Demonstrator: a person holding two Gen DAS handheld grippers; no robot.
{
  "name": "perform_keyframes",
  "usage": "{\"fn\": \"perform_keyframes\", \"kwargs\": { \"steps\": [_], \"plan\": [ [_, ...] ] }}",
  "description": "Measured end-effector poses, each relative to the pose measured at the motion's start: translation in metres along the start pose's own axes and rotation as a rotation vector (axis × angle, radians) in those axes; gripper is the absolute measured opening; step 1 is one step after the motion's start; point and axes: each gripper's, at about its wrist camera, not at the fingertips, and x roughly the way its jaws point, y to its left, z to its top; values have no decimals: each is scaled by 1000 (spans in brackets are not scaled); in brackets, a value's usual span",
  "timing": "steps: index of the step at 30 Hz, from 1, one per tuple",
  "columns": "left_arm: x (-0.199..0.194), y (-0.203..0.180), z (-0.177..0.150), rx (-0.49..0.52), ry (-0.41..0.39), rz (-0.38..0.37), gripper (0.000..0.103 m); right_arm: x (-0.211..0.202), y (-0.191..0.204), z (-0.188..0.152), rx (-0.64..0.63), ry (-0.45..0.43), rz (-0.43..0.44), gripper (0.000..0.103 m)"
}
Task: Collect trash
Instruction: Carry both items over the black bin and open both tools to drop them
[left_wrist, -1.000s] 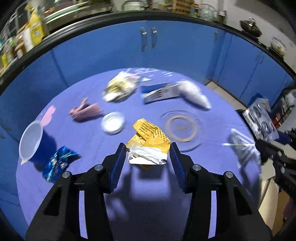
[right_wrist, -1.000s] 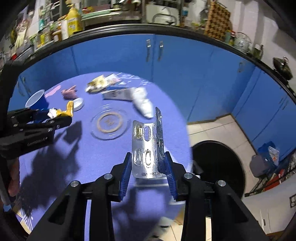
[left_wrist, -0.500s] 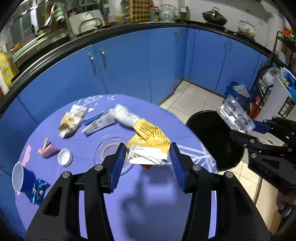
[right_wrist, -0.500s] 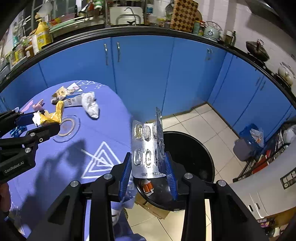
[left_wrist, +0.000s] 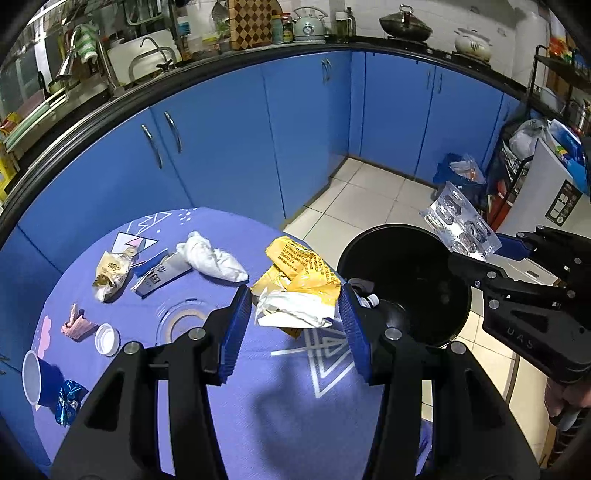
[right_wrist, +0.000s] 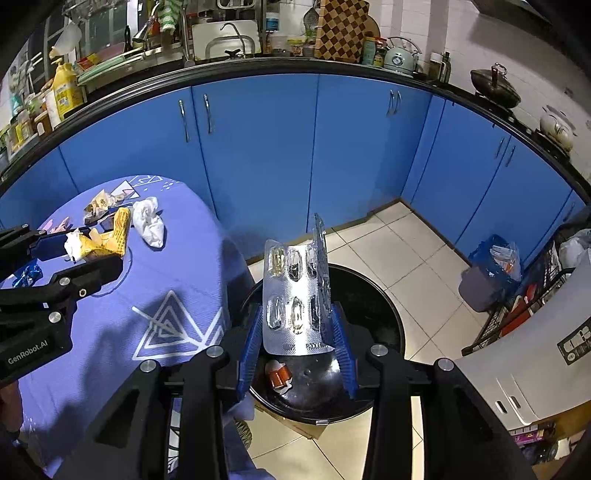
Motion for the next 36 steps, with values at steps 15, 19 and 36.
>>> {"fn": "perform_keyframes", "kwargs": {
  "steps": [15,19,36],
  "plan": [
    [7,-13,8,26,4,-8,51,1,-18,2,38,-16,-3,38],
    [8,-16,9,29,5,-12,51,0,-21,2,47,-24,-4,40],
    [16,-26,15,38,12,-27,51,4,-29,2,54,-21,-2,57]
  ]
}}
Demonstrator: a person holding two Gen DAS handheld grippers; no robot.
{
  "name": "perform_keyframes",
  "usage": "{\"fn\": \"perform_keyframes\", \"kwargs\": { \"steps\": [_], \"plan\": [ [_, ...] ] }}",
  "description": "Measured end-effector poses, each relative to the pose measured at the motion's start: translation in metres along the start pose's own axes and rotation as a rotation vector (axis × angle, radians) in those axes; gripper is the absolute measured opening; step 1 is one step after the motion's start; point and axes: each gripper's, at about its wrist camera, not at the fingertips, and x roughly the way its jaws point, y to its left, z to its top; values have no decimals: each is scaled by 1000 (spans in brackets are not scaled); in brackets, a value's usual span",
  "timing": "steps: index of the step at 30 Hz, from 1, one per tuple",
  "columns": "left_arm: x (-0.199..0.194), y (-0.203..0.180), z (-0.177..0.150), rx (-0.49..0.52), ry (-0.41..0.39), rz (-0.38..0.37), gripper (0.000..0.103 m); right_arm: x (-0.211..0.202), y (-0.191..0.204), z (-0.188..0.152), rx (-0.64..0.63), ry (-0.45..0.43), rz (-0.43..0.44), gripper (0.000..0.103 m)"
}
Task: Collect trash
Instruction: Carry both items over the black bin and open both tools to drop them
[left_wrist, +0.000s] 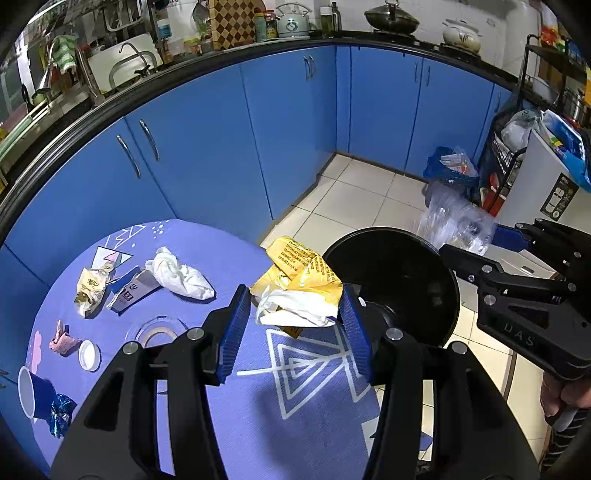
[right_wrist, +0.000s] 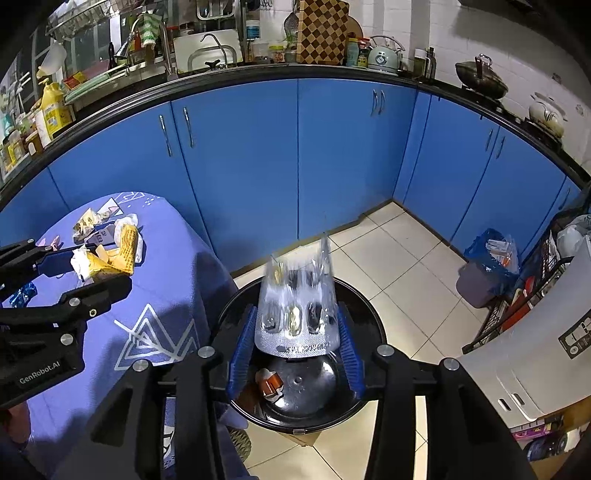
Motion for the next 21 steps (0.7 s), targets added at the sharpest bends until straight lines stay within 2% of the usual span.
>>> {"fn": "perform_keyframes", "kwargs": {
  "steps": [2,12,21],
  "plan": [
    [1,0,0,0,2,-1,51,-3,-2,1,6,-23,-13,71],
    [7,-8,6,13,9,-12,51,-3,-7,0,6,-35,-46,71],
    [12,-27,19,57,-1,-22,52,-2,-29,-4,37,-38,-84,71]
  ]
}}
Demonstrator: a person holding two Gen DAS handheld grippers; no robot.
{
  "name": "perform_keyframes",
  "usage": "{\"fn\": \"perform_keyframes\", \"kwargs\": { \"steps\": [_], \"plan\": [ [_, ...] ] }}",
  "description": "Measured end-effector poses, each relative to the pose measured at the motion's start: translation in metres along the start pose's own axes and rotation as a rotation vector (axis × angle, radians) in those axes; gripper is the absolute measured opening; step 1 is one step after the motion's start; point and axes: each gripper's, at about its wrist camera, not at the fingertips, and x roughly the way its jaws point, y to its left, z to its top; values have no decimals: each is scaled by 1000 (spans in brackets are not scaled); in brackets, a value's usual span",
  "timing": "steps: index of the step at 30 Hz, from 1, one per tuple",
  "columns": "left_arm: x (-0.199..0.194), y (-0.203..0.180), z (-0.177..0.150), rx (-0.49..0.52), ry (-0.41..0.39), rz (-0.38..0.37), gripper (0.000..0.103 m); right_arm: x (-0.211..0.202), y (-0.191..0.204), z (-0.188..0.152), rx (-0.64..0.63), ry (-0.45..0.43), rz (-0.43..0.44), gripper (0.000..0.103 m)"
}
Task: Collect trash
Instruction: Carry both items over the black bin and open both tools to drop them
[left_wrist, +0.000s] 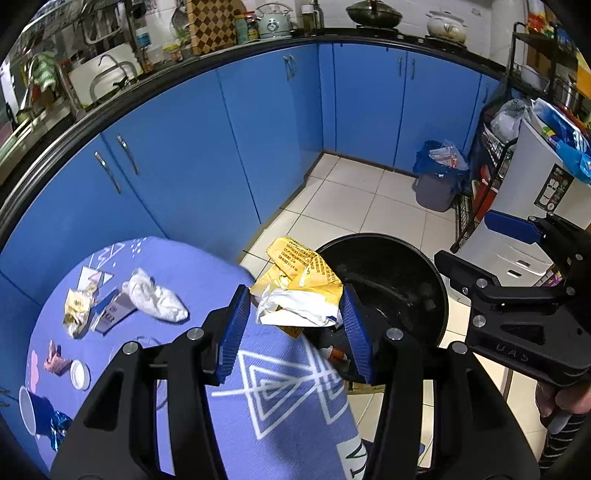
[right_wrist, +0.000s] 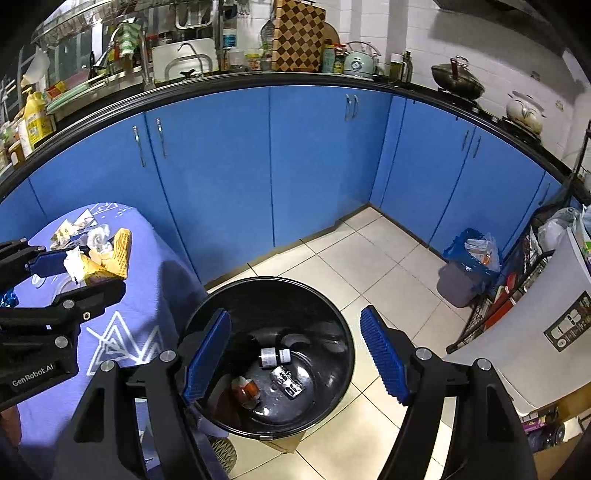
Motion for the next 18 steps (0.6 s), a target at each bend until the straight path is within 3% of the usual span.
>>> {"fn": "perform_keyframes", "kwargs": {
  "steps": [7,11,18],
  "plan": [
    [1,-18,17,32,-21,-16,68,4,-16,-4,18,15,-15,71],
    [1,-27,23,43,-42,-18,96,6,-19,-6,12,25,-23,71],
    [7,-23,25,16,-16,-31,99,8,-17,-8,11,40,-21,71]
  ]
}}
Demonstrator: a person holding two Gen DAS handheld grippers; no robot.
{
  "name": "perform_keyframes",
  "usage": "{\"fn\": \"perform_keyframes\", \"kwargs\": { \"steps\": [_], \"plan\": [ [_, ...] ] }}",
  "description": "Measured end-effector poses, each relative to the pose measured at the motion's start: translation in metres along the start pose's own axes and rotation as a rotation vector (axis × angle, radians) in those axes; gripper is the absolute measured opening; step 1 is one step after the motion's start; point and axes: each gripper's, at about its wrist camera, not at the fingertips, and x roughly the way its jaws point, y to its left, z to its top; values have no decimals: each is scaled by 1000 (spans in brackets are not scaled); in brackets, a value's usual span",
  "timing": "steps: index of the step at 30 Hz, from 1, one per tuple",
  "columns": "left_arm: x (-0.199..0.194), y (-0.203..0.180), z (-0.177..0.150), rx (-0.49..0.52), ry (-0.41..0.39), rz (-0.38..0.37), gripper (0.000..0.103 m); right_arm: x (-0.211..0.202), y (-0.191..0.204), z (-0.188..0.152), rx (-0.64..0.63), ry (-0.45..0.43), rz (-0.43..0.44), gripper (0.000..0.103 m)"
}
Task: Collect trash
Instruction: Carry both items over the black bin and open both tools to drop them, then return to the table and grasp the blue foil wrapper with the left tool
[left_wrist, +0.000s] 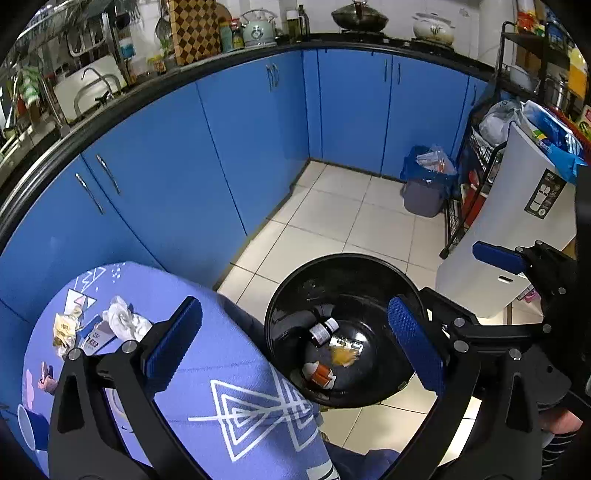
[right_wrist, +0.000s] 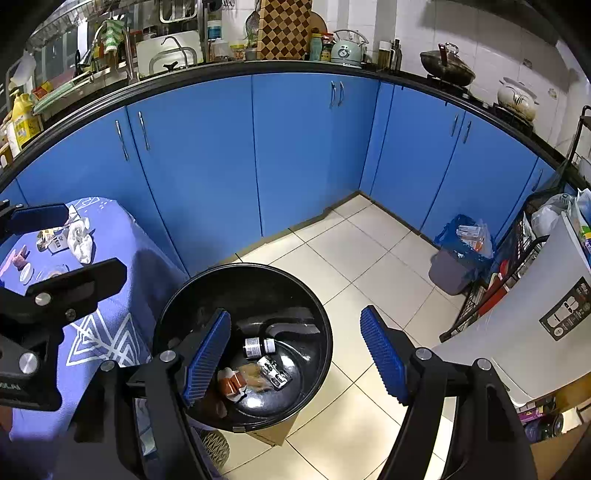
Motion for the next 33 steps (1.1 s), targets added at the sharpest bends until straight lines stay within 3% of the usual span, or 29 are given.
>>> {"fn": "perform_keyframes", "kwargs": {
  "steps": [21,33],
  "plan": [
    [-54,78,-43,-123,-40,87,99,-37,90,11,-154,-52,66,71],
    [-87,160,-103,-267,-27,199,99,-44,169,10,-271,-40,143,71]
  ]
}}
